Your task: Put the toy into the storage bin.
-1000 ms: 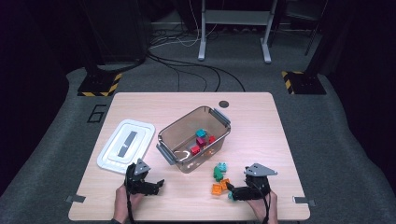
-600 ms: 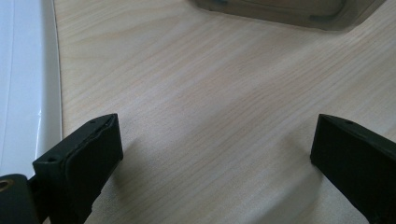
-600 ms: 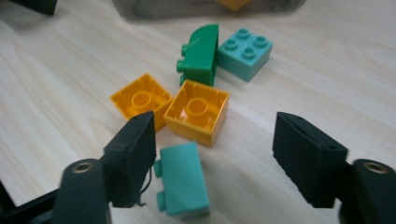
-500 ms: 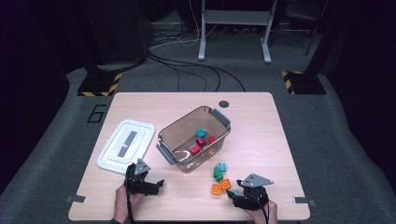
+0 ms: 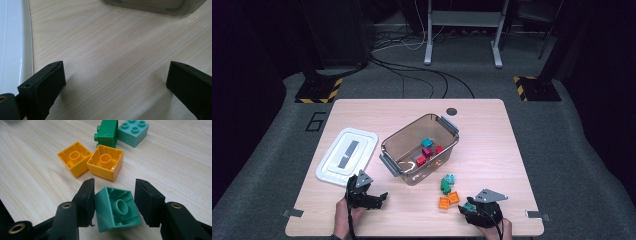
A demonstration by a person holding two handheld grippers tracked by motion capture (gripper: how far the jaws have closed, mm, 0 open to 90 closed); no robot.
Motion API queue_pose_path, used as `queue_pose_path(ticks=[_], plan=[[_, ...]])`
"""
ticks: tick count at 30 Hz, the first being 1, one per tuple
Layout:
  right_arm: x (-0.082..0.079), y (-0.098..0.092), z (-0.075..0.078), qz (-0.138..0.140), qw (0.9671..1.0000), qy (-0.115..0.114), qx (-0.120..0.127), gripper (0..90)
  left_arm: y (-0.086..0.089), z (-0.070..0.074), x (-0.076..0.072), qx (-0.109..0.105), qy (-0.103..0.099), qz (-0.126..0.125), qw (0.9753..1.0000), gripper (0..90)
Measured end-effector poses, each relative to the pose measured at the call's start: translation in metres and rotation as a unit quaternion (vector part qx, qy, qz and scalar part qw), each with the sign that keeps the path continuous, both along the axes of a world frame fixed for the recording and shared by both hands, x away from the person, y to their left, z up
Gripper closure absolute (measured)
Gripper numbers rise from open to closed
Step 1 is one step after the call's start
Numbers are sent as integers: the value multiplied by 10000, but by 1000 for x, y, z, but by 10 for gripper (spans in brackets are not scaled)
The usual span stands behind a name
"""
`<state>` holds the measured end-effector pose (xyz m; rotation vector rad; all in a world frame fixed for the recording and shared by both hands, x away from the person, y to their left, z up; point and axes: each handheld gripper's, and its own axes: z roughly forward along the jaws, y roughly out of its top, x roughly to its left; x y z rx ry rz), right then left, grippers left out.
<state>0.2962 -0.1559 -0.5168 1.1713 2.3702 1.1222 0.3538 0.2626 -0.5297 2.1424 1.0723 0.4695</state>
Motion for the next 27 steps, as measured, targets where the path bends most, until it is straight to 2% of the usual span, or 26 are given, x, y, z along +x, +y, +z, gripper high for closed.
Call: queue_pose_path(ticks=[6, 11, 20, 27], plan=[[-1, -4, -4, -104, 9999, 41, -88, 488, 0, 0, 0, 4, 1, -3, 10000, 20], [-3, -6, -5, -192, 9998, -38, -85, 570, 0, 0, 0, -3, -2, 2, 10000, 21], [0, -9, -6, -386, 9990, -191, 72, 581, 0, 0, 0, -1, 1, -4, 10000, 21], [7, -9, 3, -520, 9977, -386, 180, 582, 0, 0, 0, -39, -7, 29, 10000, 20]])
